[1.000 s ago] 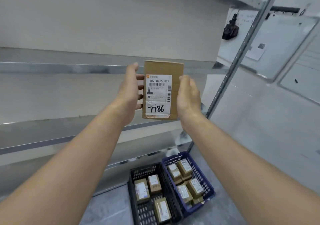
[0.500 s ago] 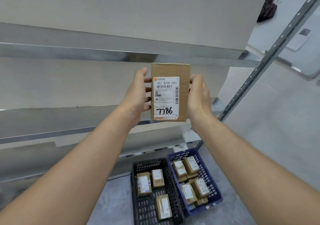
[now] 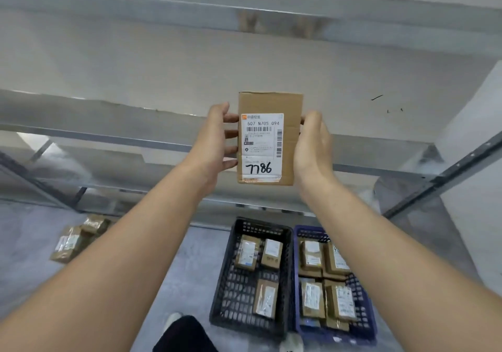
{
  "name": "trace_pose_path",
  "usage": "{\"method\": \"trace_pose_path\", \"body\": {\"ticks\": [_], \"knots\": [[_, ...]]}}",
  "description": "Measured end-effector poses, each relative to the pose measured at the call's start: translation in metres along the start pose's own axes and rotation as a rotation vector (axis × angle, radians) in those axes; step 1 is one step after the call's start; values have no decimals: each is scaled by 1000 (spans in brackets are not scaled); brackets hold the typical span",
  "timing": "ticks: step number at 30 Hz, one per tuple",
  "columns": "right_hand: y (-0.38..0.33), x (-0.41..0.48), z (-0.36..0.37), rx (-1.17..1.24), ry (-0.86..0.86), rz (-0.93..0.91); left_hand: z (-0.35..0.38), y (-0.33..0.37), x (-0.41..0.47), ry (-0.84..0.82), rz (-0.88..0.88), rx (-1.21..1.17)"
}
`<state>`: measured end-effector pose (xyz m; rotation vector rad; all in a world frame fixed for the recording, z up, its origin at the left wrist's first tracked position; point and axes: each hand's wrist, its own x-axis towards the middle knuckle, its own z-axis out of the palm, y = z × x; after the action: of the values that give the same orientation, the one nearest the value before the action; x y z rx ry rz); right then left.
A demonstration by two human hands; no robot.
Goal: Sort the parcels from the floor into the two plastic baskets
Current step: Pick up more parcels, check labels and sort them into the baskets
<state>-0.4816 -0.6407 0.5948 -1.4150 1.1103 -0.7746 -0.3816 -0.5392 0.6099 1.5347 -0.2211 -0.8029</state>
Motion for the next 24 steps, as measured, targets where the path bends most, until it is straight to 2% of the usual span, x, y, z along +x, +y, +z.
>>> {"method": "trace_pose_path", "body": {"ticks": [6, 15, 24], "knots": [[74, 17, -14, -39, -56, 90, 11, -65, 26, 38, -81, 68], [195, 27, 18, -57, -93, 263, -19, -186, 76, 12, -192, 177], [318, 12, 45, -40, -47, 569, -39, -296, 107, -7, -380, 248]]}}
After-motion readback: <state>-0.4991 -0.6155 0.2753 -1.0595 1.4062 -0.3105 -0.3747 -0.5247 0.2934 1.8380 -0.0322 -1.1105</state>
